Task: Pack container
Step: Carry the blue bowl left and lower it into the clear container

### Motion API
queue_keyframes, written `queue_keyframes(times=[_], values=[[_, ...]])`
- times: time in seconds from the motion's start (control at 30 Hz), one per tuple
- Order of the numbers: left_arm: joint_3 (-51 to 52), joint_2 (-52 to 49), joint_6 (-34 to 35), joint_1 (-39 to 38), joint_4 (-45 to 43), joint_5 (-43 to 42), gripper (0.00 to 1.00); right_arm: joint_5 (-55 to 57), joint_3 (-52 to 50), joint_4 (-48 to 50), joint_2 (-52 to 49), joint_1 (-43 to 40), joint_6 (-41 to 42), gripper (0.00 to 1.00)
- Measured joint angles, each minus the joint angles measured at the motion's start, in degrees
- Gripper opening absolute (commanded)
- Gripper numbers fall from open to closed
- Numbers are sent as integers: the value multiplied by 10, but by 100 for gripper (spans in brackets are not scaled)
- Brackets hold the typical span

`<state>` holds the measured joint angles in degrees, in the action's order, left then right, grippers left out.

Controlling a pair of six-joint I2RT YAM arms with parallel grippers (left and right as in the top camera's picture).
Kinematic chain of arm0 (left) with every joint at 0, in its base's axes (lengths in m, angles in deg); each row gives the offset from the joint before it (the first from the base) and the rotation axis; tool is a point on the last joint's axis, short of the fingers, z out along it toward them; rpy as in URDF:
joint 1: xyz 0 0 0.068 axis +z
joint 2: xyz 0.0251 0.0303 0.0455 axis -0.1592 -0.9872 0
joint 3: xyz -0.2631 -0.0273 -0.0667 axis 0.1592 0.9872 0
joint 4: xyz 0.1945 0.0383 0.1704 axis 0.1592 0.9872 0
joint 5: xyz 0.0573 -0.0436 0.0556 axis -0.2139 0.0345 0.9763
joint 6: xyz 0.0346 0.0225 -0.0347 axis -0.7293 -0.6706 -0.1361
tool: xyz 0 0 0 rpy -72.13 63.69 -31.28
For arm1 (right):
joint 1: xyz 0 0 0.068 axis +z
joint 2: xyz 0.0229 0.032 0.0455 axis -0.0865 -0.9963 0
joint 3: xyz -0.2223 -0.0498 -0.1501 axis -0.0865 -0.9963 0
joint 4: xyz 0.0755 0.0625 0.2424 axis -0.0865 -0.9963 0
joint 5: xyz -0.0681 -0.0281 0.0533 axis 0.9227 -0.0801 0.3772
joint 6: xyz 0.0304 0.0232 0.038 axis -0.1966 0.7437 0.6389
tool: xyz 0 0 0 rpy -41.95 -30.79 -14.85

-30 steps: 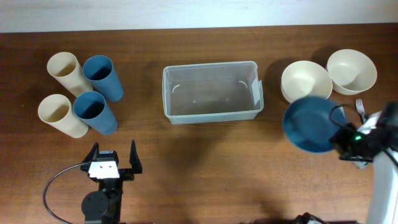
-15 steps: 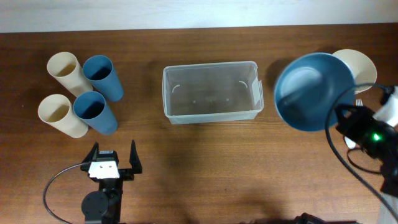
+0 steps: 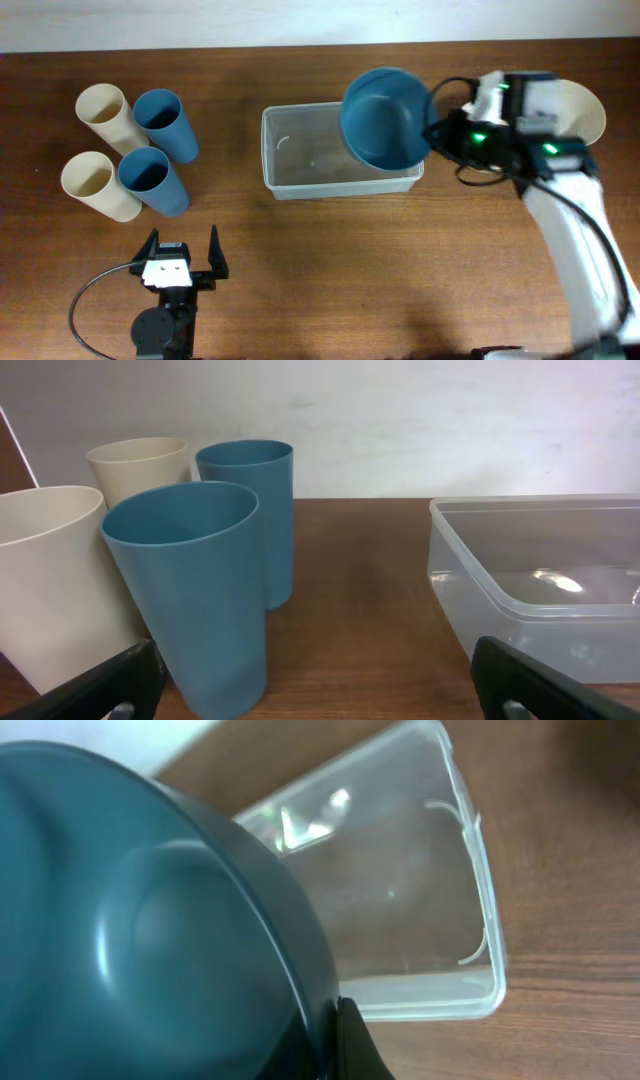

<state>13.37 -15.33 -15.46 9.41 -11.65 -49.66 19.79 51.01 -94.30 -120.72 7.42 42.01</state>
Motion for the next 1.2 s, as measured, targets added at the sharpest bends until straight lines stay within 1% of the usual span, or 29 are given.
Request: queue_keyframes(times=[0.23,0.33,0.5,0.7,1.07,1.2], values=[[0,0,0,0,0,0,100,33,0,54,-98,40,15,4],[0,0,0,0,0,0,100,58,0,67,-107,58,18,4],[0,0,0,0,0,0,99,136,0,66,-107,91,30,4],[0,0,0,0,0,0,100,198,0,70,-112,100,33,4],[0,0,0,0,0,0,100,211,0,109,-186,100,34,6],[0,0,0,0,0,0,99,210,0,111,-192,100,34,7]])
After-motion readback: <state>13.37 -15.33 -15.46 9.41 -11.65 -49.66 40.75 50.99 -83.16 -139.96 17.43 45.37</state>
